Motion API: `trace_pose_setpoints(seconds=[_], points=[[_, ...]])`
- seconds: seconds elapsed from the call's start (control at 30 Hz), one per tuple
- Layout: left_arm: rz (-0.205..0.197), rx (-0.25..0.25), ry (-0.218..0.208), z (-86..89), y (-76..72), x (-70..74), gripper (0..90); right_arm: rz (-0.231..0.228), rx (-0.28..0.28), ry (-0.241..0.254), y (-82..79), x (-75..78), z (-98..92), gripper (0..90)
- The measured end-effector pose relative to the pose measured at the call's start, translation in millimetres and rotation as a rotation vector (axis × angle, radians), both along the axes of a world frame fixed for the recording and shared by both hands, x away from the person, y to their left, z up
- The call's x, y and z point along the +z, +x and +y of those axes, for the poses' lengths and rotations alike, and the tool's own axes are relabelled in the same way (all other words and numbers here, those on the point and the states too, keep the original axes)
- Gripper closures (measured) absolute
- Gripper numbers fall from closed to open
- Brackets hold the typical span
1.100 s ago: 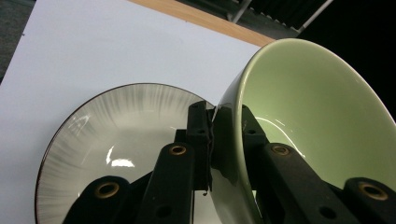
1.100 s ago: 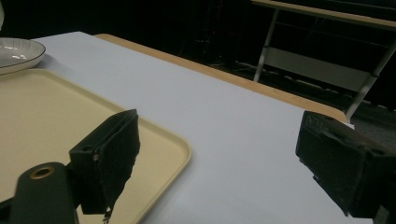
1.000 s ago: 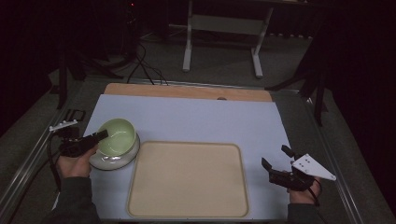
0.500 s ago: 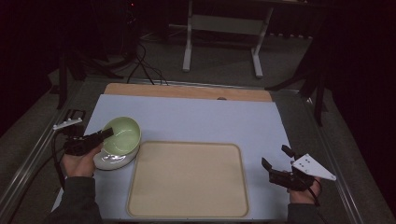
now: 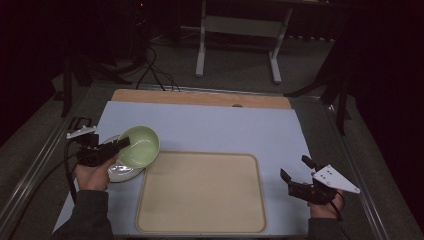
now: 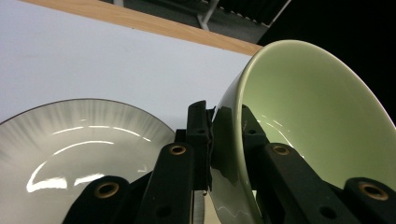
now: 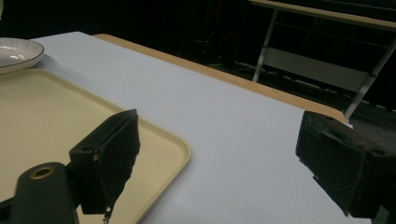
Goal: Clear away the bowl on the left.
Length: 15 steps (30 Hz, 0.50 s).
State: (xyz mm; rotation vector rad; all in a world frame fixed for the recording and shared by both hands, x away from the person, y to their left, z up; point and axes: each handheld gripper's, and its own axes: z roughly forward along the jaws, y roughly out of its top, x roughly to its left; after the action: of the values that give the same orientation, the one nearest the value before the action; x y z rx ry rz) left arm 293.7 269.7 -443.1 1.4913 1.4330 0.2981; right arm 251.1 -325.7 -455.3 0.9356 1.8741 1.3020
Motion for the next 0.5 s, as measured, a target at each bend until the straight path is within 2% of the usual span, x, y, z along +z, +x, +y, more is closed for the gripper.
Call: trace_pose_setpoints(seconds=[0.27, 0.5], points=[[0.004, -0.032, -0.015, -13.8, 1.4, 0.4, 81.2, 0.000, -0.001, 0.000, 0.0, 0.0, -0.1, 13.3], [0.007, -0.061, -0.007, -25.7, 2.5, 0.0, 81.2, 0.002, -0.006, 0.001, 0.2, 0.0, -0.8, 13.3]])
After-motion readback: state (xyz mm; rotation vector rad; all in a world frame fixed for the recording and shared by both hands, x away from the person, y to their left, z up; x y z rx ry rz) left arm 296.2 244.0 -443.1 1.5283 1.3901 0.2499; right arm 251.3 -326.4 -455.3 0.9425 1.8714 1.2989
